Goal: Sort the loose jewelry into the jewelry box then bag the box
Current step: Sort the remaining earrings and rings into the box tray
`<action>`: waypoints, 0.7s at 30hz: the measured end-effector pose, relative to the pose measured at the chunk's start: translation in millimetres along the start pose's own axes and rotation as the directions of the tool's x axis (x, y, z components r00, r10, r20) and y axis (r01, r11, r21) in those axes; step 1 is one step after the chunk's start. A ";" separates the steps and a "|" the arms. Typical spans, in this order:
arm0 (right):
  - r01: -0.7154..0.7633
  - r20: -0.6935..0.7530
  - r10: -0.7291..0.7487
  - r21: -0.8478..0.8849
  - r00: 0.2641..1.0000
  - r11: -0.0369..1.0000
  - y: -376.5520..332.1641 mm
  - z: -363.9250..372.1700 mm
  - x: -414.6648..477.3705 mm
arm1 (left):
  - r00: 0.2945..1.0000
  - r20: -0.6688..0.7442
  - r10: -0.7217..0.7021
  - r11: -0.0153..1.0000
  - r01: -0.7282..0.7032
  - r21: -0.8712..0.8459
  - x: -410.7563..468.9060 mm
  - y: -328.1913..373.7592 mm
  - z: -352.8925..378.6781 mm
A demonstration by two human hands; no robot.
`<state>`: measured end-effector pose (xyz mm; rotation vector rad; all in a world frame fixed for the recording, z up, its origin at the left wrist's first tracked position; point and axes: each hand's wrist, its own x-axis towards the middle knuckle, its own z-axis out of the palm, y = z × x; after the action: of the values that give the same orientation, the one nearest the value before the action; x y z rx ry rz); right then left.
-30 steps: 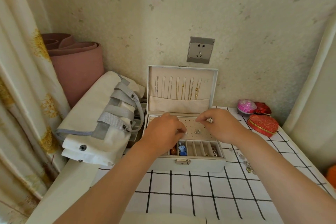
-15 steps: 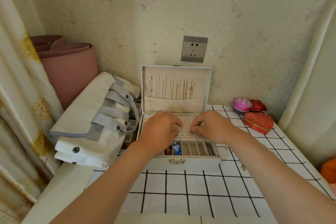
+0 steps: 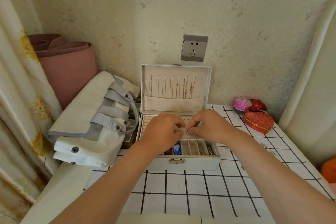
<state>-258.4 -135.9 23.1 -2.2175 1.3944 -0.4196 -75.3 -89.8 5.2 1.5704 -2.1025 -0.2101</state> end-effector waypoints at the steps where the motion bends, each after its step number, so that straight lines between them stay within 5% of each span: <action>1: -0.003 -0.014 0.003 0.018 1.000 1.000 -0.4 0.2 0.5 | 1.000 0.002 0.000 1.000 0.000 -0.012 -0.1 -0.1 1.1; 4: -0.030 -0.051 0.042 0.217 0.998 0.976 -5.7 -0.4 1.6 | 0.999 -0.029 -0.015 0.994 0.012 -0.112 -1.4 1.2 0.8; 10: -0.208 0.118 0.174 0.658 0.978 0.724 -17.0 -6.9 -0.1 | 0.981 -0.166 -0.096 0.890 0.010 -0.457 -0.4 6.4 -14.9; 21: -0.105 -0.002 0.148 0.699 0.989 0.708 -30.6 -1.3 -2.4 | 0.966 -0.118 -0.229 0.781 0.111 -0.614 5.4 1.1 -18.8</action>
<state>-237.0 -122.9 41.0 -1.4809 1.1385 -0.8146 -68.4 -91.2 23.4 1.3125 -1.5226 -0.6993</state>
